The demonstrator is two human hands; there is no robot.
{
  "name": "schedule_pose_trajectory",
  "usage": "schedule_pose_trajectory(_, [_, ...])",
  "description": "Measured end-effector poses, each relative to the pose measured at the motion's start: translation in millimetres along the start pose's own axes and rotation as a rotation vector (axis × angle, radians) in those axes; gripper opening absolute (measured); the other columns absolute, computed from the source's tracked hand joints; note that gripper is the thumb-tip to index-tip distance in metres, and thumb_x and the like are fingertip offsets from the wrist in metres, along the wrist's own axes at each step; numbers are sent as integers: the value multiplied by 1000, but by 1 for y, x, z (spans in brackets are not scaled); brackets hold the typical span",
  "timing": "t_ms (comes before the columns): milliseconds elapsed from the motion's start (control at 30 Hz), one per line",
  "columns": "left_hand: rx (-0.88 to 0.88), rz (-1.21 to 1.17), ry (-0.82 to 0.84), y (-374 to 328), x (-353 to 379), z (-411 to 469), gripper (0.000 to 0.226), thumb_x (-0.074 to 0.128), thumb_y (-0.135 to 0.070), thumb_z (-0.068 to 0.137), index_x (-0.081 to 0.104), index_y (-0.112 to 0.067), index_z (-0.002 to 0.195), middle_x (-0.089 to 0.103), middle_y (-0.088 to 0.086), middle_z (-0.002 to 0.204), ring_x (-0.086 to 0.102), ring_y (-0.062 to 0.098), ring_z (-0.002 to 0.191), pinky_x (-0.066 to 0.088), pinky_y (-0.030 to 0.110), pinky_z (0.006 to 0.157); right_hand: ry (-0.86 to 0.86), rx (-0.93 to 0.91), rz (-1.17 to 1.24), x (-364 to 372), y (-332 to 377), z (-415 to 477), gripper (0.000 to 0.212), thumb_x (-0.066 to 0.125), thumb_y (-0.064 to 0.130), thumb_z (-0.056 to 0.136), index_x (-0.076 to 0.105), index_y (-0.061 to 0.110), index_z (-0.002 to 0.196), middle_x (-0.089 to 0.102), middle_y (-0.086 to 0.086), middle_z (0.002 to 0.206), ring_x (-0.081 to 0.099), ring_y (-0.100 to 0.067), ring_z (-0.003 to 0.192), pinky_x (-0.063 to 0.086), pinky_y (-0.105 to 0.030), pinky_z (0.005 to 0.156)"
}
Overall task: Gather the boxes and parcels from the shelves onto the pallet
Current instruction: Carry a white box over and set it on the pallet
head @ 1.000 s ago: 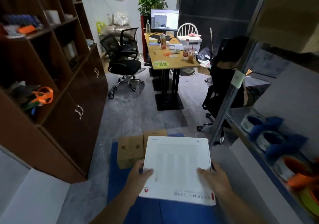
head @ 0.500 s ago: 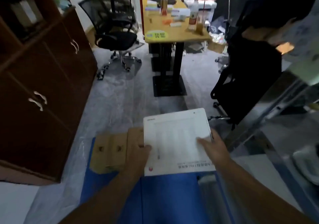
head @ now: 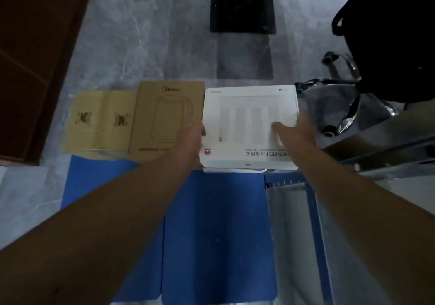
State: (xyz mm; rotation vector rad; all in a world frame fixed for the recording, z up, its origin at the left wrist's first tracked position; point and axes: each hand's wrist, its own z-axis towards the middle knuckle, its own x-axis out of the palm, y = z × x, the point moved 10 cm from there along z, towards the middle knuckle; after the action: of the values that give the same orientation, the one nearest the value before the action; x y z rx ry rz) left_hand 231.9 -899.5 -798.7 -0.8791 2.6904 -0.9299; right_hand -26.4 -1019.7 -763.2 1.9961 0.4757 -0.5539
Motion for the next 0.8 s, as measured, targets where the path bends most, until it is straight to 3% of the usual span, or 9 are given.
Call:
schedule_pose_trajectory(133, [12,16,27,2,14,27,24,39,-1,76,56,-8,92,59,10,94,59,26,78,57,33,54,17,49,28,16,-27,28,55,68,27,82,44,22,131,61,0,120,60,-23,104,55,-40,85])
schedule_pose_trajectory(233, [33,149,-4,2,21,46,18,48,-5,77,59,-13,89,61,12,107,59,31,100,54,43,84,123,77,-22,37,-45,46,64,68,15,85,33,19,138,54,-4,126,55,-25,112,50,-36,87])
schedule_pose_trajectory(367, [-85,258,23,28,18,59,27,57,-18,79,58,-13,106,60,13,121,56,34,115,47,48,97,293,85,-111,72,-56,56,72,55,-12,84,28,20,142,49,-6,123,49,-26,116,46,-34,83])
schedule_pose_trajectory(467, [-50,284,66,36,11,62,35,56,-18,82,57,-11,116,60,17,120,59,37,111,49,56,92,410,54,-235,93,-60,54,92,56,-17,82,12,22,154,16,-4,159,25,-29,141,40,-40,105])
schedule_pose_trajectory(533, [16,276,86,33,7,64,32,55,-15,85,59,-12,117,61,16,121,61,35,106,54,47,87,464,21,-329,95,-64,52,100,60,-13,82,7,28,155,-6,2,163,13,-28,148,36,-41,111])
schedule_pose_trajectory(600, [66,278,91,26,2,61,43,53,-13,89,54,-20,131,58,4,125,60,18,94,55,23,67,422,-73,-485,83,-57,49,89,58,-5,85,14,31,154,7,2,161,30,-30,141,48,-32,93])
schedule_pose_trajectory(667, [136,325,81,14,-2,53,55,52,-10,91,44,-26,143,50,-3,136,53,4,91,44,11,54,350,-128,-529,69,-41,41,75,58,5,89,26,31,151,19,2,158,44,-25,129,51,-25,78])
schedule_pose_trajectory(767, [273,427,81,-17,-4,27,59,52,-6,90,43,-28,144,44,0,146,53,7,102,43,9,64,423,-167,-418,77,-6,7,67,64,15,90,35,29,149,33,-3,153,58,-13,92,44,-6,53])
schedule_pose_trajectory(800, [322,484,91,-32,-2,13,60,53,-5,89,43,-28,144,45,2,145,53,9,102,44,10,65,447,-194,-394,83,12,-9,65,65,17,90,37,27,148,38,-3,150,59,-13,90,41,-3,52])
